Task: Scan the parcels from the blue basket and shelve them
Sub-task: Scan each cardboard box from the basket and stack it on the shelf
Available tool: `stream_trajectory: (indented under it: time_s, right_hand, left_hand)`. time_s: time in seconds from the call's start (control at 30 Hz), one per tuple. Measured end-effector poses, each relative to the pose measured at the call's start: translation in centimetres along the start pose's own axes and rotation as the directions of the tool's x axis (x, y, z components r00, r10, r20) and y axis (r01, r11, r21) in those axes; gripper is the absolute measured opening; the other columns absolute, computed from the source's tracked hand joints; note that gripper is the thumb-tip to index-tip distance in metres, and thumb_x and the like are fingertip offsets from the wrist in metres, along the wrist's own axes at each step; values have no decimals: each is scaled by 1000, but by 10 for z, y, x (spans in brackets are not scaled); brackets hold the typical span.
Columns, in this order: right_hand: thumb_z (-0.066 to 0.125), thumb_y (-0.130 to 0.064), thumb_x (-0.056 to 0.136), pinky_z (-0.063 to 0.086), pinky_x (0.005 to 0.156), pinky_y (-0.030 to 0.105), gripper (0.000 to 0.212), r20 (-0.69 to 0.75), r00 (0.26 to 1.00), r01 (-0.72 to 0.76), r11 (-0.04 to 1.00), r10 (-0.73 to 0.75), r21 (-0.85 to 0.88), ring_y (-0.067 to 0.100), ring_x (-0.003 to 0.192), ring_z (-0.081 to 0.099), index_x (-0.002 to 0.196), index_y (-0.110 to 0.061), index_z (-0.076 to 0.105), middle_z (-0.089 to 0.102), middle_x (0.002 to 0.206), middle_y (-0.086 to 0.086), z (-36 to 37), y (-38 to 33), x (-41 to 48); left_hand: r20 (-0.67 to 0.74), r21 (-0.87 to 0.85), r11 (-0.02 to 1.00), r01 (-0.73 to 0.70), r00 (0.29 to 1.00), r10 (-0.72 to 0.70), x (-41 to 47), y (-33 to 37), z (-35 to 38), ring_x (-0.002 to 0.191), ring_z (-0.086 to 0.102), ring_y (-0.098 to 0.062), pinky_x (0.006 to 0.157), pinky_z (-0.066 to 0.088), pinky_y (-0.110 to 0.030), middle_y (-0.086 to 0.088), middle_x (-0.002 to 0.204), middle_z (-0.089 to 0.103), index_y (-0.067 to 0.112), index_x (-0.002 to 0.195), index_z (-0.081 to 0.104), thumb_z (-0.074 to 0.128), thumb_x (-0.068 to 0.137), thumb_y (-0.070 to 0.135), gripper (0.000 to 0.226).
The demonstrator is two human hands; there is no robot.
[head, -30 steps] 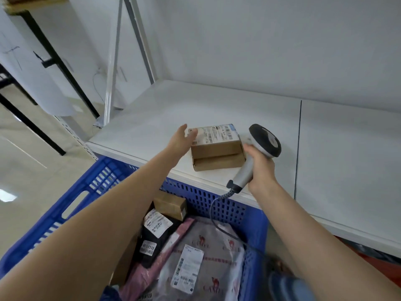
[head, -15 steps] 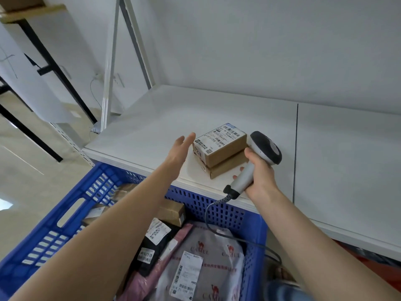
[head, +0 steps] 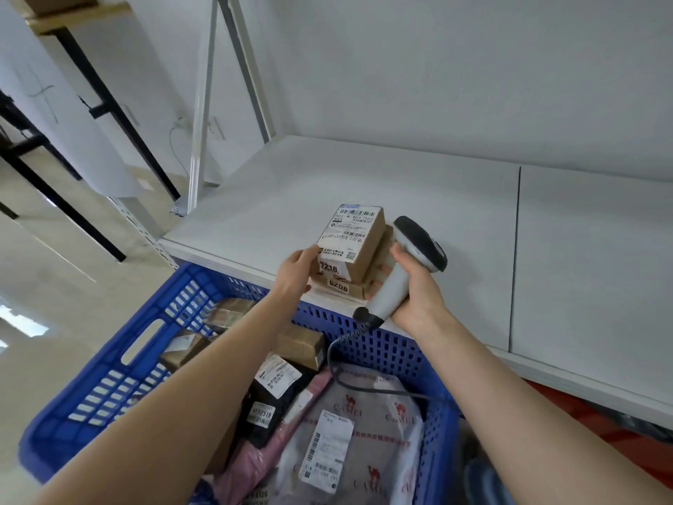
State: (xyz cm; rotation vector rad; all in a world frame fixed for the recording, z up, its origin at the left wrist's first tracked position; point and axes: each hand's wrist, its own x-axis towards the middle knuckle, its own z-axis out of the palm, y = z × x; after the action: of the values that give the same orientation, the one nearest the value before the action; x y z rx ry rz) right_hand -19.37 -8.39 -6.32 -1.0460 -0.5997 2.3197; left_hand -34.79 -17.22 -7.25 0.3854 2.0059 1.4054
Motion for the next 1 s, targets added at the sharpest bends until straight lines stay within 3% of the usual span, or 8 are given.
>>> stream_trajectory:
  time_s: [0.17,0.33,0.47,0.57,0.67,0.77,0.83,1.0]
  right_hand:
    - [75,-25,81,51,92,51,31,-60,998,25,989,-34,-143,25,96,64,107,-12,65,69,104,6,0,4,-12]
    - [71,-23,85,50,94,51,13,-68,994,75,984,-87,-161,25,105,63,97,-20,66,65,109,5,-16,2,-38]
    - [69,-22,87,55,83,41,7,-50,996,58,978,-70,-199,21,87,68,92,-18,64,68,97,6,-20,23,-69]
    - [69,-24,88,55,68,35,10,-18,1000,-12,963,8,-270,18,75,68,91,-15,64,70,86,5,-21,54,-89]
    - [67,-22,89,54,68,34,11,-18,995,-100,940,99,-327,19,70,66,90,-12,65,69,81,6,-18,89,-102]
    - [67,-18,89,51,65,33,14,-35,982,-184,908,185,-375,20,65,63,94,-5,65,69,79,8,-16,126,-106]
    - [72,-21,85,51,63,33,16,-46,975,-218,885,219,-411,17,61,64,89,-6,68,70,76,8,-14,148,-103]
    - [73,-24,84,50,60,27,16,-82,954,-295,849,289,-438,12,57,61,82,-10,66,68,76,5,-7,190,-79]
  left_hand:
    - [-19,17,1000,14,1000,-14,-7,0,-20,111,50,-20,91,43,-35,-4,123,51,12,137,47,43,99,45,50]
    - [15,116,993,-10,1000,8,-37,-2,-33,116,49,-21,101,42,-39,-6,132,49,13,140,43,42,99,45,52]
    - [-26,224,974,-21,999,28,-72,-17,-62,121,50,-24,106,40,-45,-7,136,51,13,136,47,45,98,44,50]
    - [-74,346,938,-1,997,29,-100,-39,-87,95,57,-18,86,50,-32,-6,122,60,13,131,53,49,97,41,44]
    - [-116,439,896,59,993,-8,-122,-67,-112,79,58,-15,62,44,-23,-3,104,61,11,130,52,52,96,37,44]
    - [-152,512,844,162,984,-96,-130,-103,-135,110,58,-25,82,51,-33,-9,125,59,8,136,48,58,93,36,53]
    - [-174,573,792,211,976,-134,-129,-126,-146,121,53,-26,97,44,-35,-11,135,54,7,139,46,62,89,36,60]
    - [-150,747,626,222,975,-167,-110,-176,-153,121,49,-32,96,44,-38,-17,137,44,9,142,36,69,82,34,73]
